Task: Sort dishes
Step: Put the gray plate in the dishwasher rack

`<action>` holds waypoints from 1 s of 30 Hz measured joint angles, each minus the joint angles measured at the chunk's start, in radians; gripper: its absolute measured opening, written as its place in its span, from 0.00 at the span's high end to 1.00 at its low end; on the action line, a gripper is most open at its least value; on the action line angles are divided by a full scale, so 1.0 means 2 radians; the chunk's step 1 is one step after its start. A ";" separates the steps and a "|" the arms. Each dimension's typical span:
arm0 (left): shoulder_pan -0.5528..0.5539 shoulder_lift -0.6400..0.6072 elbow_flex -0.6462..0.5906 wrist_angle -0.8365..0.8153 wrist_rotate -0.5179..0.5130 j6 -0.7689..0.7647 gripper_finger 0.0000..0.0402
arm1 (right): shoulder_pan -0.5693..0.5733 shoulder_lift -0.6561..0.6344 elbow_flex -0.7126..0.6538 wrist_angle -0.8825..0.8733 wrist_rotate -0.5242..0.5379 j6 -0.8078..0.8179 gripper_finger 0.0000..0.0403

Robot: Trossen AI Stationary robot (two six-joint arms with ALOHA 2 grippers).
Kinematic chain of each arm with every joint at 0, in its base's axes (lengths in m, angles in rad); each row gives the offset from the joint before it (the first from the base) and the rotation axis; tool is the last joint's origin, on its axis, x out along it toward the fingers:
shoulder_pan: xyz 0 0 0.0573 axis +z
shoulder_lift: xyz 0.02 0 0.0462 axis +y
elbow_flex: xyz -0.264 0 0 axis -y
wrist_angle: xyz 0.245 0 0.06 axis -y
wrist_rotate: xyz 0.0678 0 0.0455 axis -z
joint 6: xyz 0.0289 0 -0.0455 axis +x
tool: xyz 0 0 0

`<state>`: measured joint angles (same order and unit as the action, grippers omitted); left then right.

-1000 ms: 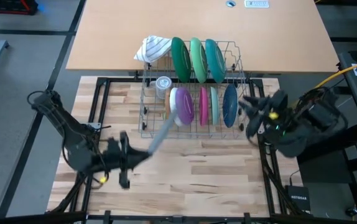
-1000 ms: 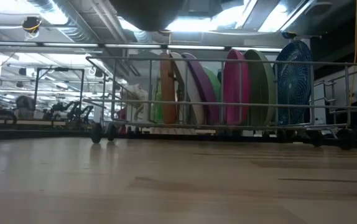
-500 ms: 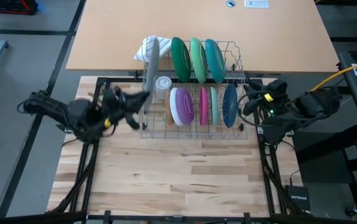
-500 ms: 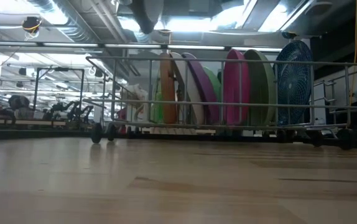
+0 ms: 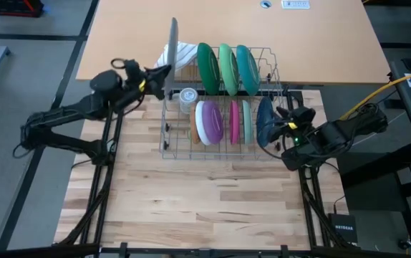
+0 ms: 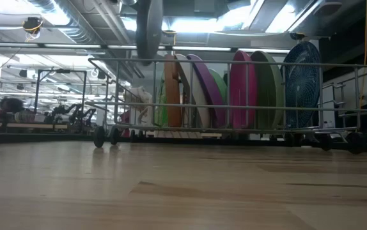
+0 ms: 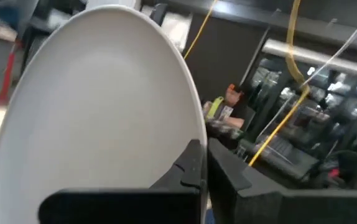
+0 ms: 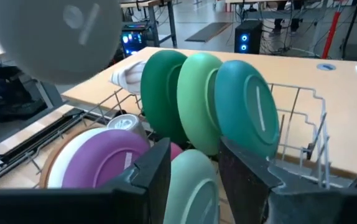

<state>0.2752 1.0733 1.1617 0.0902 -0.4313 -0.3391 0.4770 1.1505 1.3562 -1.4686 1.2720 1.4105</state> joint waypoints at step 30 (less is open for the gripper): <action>0.296 0.164 -0.234 0.546 0.321 -0.342 1.00 | 0.000 0.000 -0.022 0.094 0.010 0.002 0.66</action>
<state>0.8669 1.4006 0.6933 1.1828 0.2100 -1.0229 0.4770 1.1500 1.3125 -1.2812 1.2926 1.4147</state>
